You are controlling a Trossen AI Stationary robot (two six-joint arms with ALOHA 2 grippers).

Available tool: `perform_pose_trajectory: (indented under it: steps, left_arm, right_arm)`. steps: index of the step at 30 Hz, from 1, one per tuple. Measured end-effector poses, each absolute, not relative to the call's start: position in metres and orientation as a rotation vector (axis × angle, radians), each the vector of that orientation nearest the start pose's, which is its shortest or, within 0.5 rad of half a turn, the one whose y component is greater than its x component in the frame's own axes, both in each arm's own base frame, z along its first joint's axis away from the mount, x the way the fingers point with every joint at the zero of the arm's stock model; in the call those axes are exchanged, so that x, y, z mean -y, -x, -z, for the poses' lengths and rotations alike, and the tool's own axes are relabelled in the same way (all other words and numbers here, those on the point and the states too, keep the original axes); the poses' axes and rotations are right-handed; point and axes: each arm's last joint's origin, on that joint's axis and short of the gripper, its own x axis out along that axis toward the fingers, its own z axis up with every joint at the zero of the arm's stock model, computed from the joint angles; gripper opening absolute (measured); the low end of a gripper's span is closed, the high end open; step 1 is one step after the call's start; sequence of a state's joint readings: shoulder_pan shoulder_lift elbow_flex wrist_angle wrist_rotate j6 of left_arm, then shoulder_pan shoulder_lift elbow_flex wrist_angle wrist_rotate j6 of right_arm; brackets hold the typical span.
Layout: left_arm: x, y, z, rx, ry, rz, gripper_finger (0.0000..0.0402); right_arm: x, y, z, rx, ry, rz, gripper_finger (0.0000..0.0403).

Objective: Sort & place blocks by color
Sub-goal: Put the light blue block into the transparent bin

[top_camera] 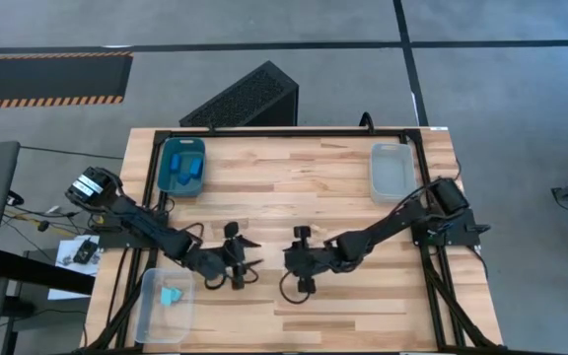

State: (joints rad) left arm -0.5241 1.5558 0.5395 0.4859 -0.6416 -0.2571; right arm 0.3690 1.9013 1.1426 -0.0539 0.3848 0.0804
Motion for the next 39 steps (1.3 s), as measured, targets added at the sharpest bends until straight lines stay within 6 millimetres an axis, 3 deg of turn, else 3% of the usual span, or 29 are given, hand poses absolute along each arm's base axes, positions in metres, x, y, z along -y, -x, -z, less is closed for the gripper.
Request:
perform_pose_trajectory:
  steps: [6,16,20,32,39]
  left_arm:
    - [0.099,-0.248,-0.148,-0.241,0.108,-0.079,0.0185]
    - [0.065,-0.261,-0.149,-0.237,0.244,-0.029,0.0185]
    - [0.063,-0.266,-0.146,-0.218,0.271,-0.037,0.0185]
    - [0.068,-0.32,-0.112,-0.248,0.412,0.127,0.0185]
    - [0.066,-0.328,-0.113,-0.198,0.44,0.203,0.0185]
  right_arm:
    - [-0.141,-0.355,-0.179,-0.68,0.345,0.195,0.018]
    - [-0.151,-0.351,-0.184,-0.62,0.473,0.289,0.0178]
    - [-0.153,-0.351,-0.187,-0.598,0.497,0.288,0.018]
    - [-0.16,-0.348,-0.186,-0.601,0.524,0.268,0.0179]
    - [-0.161,-0.349,-0.184,-0.603,0.53,0.269,0.018]
